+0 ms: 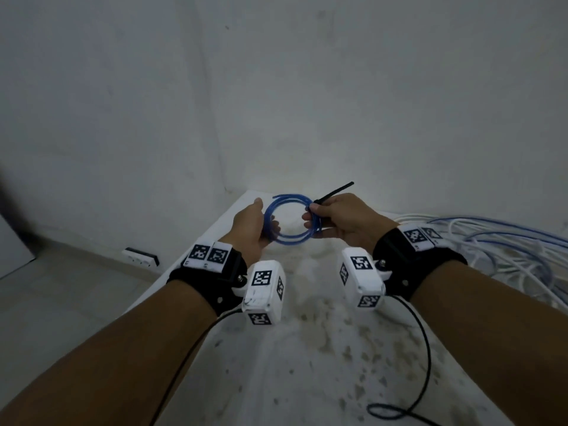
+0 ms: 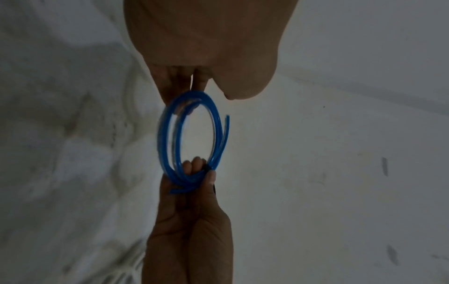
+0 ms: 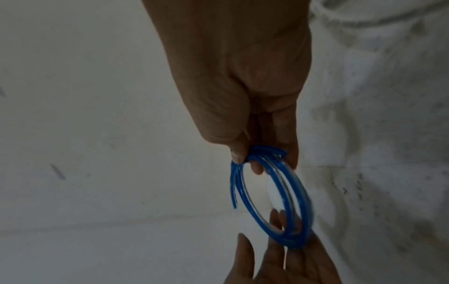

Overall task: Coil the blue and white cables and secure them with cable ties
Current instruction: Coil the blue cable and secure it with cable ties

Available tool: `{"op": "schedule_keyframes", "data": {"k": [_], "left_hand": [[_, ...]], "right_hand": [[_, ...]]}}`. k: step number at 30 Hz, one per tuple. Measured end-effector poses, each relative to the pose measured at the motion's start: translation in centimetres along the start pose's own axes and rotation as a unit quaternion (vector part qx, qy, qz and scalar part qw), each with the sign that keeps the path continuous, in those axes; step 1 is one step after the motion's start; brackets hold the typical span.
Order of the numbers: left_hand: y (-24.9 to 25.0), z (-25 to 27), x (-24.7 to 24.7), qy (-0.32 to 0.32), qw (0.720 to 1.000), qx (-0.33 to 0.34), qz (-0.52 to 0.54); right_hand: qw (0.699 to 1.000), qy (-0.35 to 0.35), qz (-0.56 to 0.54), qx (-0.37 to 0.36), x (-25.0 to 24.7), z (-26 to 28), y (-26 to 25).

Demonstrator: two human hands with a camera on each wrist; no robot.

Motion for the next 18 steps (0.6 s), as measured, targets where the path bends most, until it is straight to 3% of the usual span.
{"op": "schedule_keyframes", "data": {"k": [8, 11, 13, 14, 15, 16, 18], "left_hand": [[-0.8, -2.6, -2.4, 0.020, 0.997, -0.020, -0.077], [-0.8, -2.9, -2.2, 0.018, 0.997, -0.012, -0.071], [-0.8, -3.1, -2.2, 0.016, 0.998, -0.014, -0.061], [-0.7, -3.2, -2.3, 0.015, 0.998, -0.017, -0.058], [-0.7, -3.2, -2.3, 0.014, 0.998, -0.022, -0.054], [-0.7, -3.3, -2.4, 0.011, 0.998, -0.028, -0.050], [-0.7, -3.4, -2.7, 0.005, 0.998, -0.039, -0.044]], "right_hand": [[0.993, 0.110, -0.026, 0.036, 2.5, -8.2, 2.5], [0.995, 0.100, 0.023, 0.016, 3.4, -10.9, 3.3], [0.994, 0.088, 0.048, 0.052, 3.7, -11.0, 3.4], [0.978, 0.104, 0.181, 0.003, 3.7, -11.2, 3.4], [0.973, 0.101, 0.204, -0.022, 4.1, -11.2, 3.2], [0.984, 0.094, 0.153, -0.021, 4.4, -11.3, 3.1], [0.953, 0.163, 0.245, -0.069, 4.2, -11.8, 3.2]]}}
Point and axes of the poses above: each hand's wrist, its own z-axis away from the middle knuckle, its own x-axis out of the palm, y = z × x, the point moved 5 cm from there along -z, towards the middle knuckle, and after that the axes turned 3 degrees about -x, right-handed, at the moved point
